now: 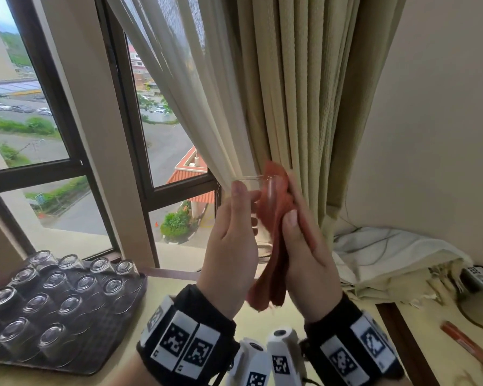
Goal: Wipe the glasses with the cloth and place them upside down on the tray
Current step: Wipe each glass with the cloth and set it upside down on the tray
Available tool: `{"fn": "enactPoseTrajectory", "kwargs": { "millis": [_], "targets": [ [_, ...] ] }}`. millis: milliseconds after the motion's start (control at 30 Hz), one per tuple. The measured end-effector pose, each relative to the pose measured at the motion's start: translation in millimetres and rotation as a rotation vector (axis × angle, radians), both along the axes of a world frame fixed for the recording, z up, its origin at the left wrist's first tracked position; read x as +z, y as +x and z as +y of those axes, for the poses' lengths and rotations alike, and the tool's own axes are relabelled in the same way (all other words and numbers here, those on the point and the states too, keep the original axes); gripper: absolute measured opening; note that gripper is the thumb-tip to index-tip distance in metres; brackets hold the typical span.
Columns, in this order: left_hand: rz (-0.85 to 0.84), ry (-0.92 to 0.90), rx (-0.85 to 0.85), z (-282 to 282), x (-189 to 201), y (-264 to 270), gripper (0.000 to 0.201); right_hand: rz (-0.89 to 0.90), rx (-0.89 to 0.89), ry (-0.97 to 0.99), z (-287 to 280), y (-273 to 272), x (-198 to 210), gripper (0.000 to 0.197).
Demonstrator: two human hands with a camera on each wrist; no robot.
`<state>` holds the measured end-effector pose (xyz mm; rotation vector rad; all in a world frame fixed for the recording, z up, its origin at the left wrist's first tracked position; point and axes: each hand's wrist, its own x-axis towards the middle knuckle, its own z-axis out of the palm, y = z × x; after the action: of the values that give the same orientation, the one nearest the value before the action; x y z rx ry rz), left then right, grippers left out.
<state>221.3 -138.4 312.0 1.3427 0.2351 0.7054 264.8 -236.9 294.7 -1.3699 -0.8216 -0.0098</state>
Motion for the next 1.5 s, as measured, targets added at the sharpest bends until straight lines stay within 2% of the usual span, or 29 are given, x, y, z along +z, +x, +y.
{"fn": "enactPoseTrajectory", "kwargs": {
  "millis": [133,233,300,367,433,500,600,733,833,900,1033,1167,1267,1400,1500],
  "targets": [
    [-0.004,-0.035,-0.024,2.0,-2.1,0.9,0.081,-0.288,-0.026,-0.042,-0.3,-6.4,7.5,0.055],
    [-0.009,-0.095,-0.050,12.9,2.1,-2.7,0.088,-0.441,-0.023,-0.138,-3.6,-17.4,-12.0,0.059],
    [0.007,-0.091,-0.010,17.8,2.9,-2.1,0.090,-0.399,-0.009,-0.147,-5.9,-22.2,-31.4,0.059],
    [0.032,-0.051,0.038,18.6,1.6,-1.6,0.090,-0.232,0.009,-0.107,-5.9,-26.6,-38.4,0.057],
    [0.043,-0.030,0.046,14.2,-0.5,-1.8,0.091,-0.039,0.028,-0.061,-3.4,-23.7,-32.5,0.051],
    [0.058,-0.026,0.037,6.1,-1.7,-2.7,0.088,0.019,0.001,-0.015,-1.9,-14.9,-20.0,0.051],
    [0.093,-0.122,-0.029,-2.1,-5.3,-1.1,0.080,-0.022,-0.018,0.044,-0.3,-6.8,-2.8,0.055],
    [0.067,-0.315,-0.089,4.2,0.1,-0.7,0.103,-0.233,0.051,-0.028,-4.3,-21.5,-6.8,0.054],
    [0.073,-0.231,-0.056,17.0,6.0,0.2,0.107,-0.317,0.066,-0.123,-10.2,-31.8,-29.6,0.054],
    [0.098,-0.201,0.002,22.0,7.5,1.9,0.113,-0.273,0.067,-0.141,-12.5,-30.7,-39.9,0.056],
    [0.087,-0.125,0.061,15.1,8.7,0.6,0.087,-0.025,0.076,-0.063,-9.9,-13.3,-31.9,0.058],
    [0.077,-0.046,-0.032,-5.5,4.1,0.2,0.061,0.006,0.014,0.036,-4.0,5.1,-4.7,0.058],
    [0.088,-0.126,-0.089,-8.1,3.7,0.9,0.070,-0.163,-0.001,0.020,-2.3,-2.3,4.9,0.057],
    [0.063,-0.234,-0.089,13.4,4.6,1.1,0.079,-0.370,0.029,-0.124,-11.5,-21.6,-22.6,0.056],
    [0.067,-0.206,-0.028,22.6,1.3,2.7,0.077,-0.342,0.015,-0.160,-13.8,-23.9,-43.4,0.059]
  ]
}}
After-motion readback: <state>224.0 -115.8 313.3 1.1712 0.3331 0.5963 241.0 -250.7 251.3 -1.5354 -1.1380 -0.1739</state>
